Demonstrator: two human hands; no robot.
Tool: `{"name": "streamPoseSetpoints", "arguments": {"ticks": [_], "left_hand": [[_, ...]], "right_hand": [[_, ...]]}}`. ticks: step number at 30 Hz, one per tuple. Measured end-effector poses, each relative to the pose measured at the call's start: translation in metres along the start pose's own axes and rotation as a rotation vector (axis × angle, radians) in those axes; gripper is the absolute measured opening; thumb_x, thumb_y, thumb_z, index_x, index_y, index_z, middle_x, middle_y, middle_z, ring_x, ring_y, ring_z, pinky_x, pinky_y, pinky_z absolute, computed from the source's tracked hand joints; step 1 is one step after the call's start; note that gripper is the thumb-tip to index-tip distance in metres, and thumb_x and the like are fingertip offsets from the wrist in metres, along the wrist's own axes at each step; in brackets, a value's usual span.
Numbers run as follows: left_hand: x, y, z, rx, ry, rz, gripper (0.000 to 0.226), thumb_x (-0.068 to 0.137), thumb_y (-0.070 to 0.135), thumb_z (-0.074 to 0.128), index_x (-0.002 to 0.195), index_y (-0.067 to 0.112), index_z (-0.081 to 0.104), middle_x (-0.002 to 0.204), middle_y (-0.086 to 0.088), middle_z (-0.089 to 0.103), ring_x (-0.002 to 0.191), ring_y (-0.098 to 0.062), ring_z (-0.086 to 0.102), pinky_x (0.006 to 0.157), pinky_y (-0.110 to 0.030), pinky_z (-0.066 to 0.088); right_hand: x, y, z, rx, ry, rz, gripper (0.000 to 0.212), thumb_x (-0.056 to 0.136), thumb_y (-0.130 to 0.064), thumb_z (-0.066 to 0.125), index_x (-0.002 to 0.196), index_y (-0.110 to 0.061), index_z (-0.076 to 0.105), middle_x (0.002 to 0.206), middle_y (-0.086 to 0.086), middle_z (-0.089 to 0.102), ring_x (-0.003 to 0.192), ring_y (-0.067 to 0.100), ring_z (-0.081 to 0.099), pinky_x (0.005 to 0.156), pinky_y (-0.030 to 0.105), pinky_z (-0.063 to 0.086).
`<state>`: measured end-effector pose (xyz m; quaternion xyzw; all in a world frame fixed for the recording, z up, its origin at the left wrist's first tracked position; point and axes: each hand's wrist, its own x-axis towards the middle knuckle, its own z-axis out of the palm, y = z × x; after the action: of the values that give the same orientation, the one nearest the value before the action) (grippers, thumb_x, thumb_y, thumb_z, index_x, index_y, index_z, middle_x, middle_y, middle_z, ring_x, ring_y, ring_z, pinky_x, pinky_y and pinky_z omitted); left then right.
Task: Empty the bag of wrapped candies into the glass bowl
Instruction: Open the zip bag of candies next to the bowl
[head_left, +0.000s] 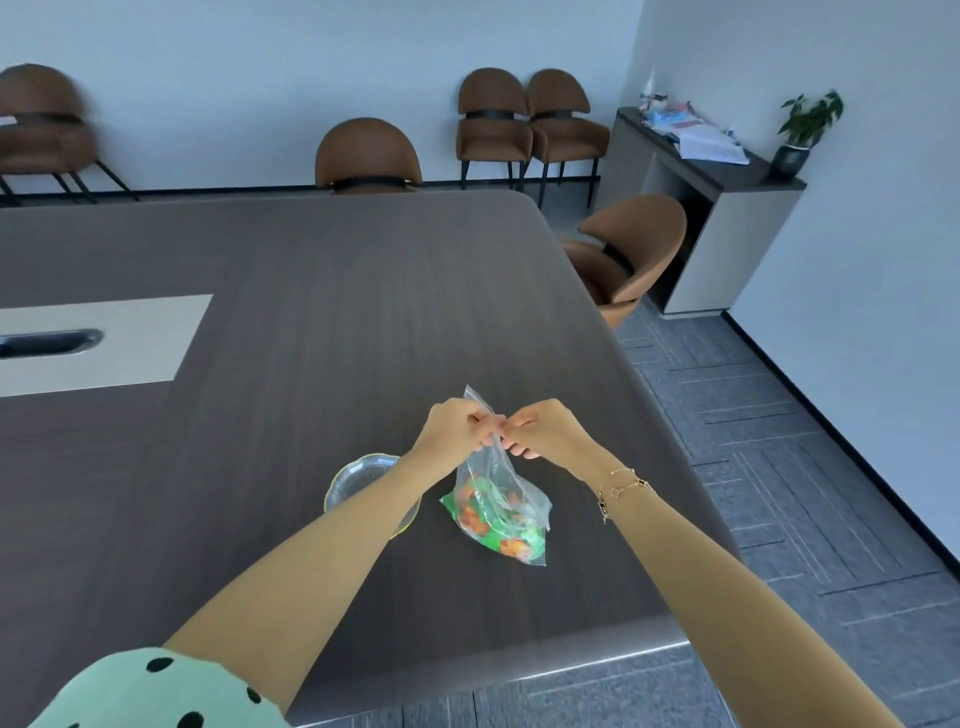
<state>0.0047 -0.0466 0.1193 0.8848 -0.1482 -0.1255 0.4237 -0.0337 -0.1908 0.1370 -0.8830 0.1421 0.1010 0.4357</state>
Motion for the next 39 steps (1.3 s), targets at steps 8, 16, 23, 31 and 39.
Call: {"name": "streamPoseSetpoints", "arguments": {"ticks": [8, 16, 23, 31, 39], "left_hand": [[-0.004, -0.009, 0.004, 0.016, 0.012, -0.007, 0.028, 0.095, 0.025, 0.051, 0.089, 0.003, 0.067, 0.071, -0.007, 0.065, 0.055, -0.011, 0.057, 0.061, -0.021, 0.048], [-0.009, -0.015, 0.009, 0.100, 0.012, 0.076, 0.025, 0.095, 0.021, 0.051, 0.084, 0.004, 0.066, 0.068, 0.002, 0.057, 0.062, -0.011, 0.052, 0.062, -0.020, 0.046], [-0.013, -0.023, 0.003, 0.118, -0.001, 0.159, 0.028, 0.093, 0.021, 0.054, 0.071, 0.006, 0.062, 0.064, -0.009, 0.061, 0.056, -0.012, 0.048, 0.059, -0.029, 0.042], [-0.015, -0.024, -0.009, 0.249, 0.025, 0.057, 0.045, 0.087, 0.021, 0.052, 0.047, 0.024, 0.031, 0.048, 0.006, 0.039, 0.050, -0.012, 0.036, 0.056, -0.031, 0.036], [-0.026, -0.025, -0.018, 0.350, -0.039, -0.022, 0.023, 0.077, 0.022, 0.053, 0.057, 0.010, 0.051, 0.058, 0.000, 0.053, 0.057, -0.019, 0.040, 0.056, -0.028, 0.037]], "right_hand": [[0.005, -0.007, 0.012, -0.084, 0.003, 0.068, 0.027, 0.079, -0.024, 0.056, 0.073, -0.007, 0.076, 0.078, 0.010, 0.076, 0.072, 0.018, 0.068, 0.060, 0.019, 0.049], [0.011, -0.003, 0.018, -0.199, 0.010, 0.020, 0.026, 0.075, -0.023, 0.059, 0.076, -0.002, 0.075, 0.086, 0.016, 0.074, 0.064, 0.013, 0.055, 0.065, 0.025, 0.054], [0.009, 0.005, 0.006, -0.195, 0.038, -0.052, 0.024, 0.078, -0.021, 0.067, 0.083, 0.001, 0.072, 0.093, 0.015, 0.074, 0.079, 0.024, 0.066, 0.064, 0.028, 0.054], [0.019, 0.005, 0.006, -0.190, -0.003, 0.018, 0.050, 0.084, -0.040, 0.058, 0.098, 0.007, 0.065, 0.095, 0.026, 0.070, 0.065, 0.021, 0.056, 0.057, 0.025, 0.044], [0.022, 0.013, 0.011, -0.376, 0.005, -0.065, 0.015, 0.085, -0.008, 0.058, 0.095, 0.002, 0.063, 0.090, 0.015, 0.068, 0.077, 0.029, 0.064, 0.059, 0.030, 0.049]]}}
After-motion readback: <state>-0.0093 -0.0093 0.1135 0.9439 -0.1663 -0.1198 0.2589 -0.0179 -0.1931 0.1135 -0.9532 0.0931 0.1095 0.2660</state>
